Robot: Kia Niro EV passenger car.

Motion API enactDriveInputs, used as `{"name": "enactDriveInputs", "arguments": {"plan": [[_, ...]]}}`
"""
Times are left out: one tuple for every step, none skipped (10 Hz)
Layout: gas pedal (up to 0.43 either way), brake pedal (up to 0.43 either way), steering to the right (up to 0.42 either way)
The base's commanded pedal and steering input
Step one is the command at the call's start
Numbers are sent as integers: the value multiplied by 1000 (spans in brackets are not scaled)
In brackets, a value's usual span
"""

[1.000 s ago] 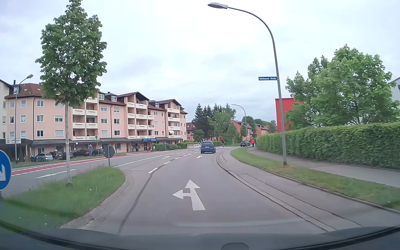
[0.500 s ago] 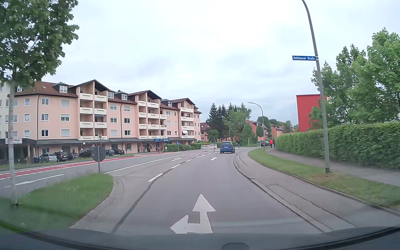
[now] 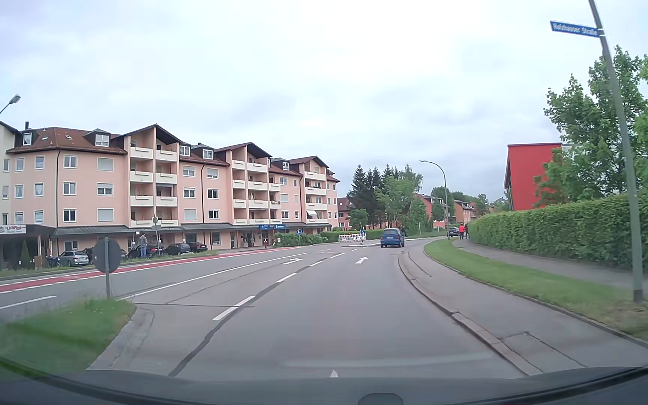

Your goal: Follow the waypoints while adhering to traffic rules and regulations

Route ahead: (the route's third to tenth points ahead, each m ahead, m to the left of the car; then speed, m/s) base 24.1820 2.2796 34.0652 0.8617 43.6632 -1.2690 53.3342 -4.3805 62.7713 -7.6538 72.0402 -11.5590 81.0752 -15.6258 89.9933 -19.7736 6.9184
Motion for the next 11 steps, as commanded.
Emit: {"name": "enactDriveInputs", "arguments": {"plan": [[197, 0, -42], [197, 0, -39], [197, 0, -33], [177, 0, -28], [150, 0, -24], [138, 0, -18], [138, 0, -11], [138, 0, -5], [150, 0, 3], [150, 0, 10], [150, 0, 17]]}}
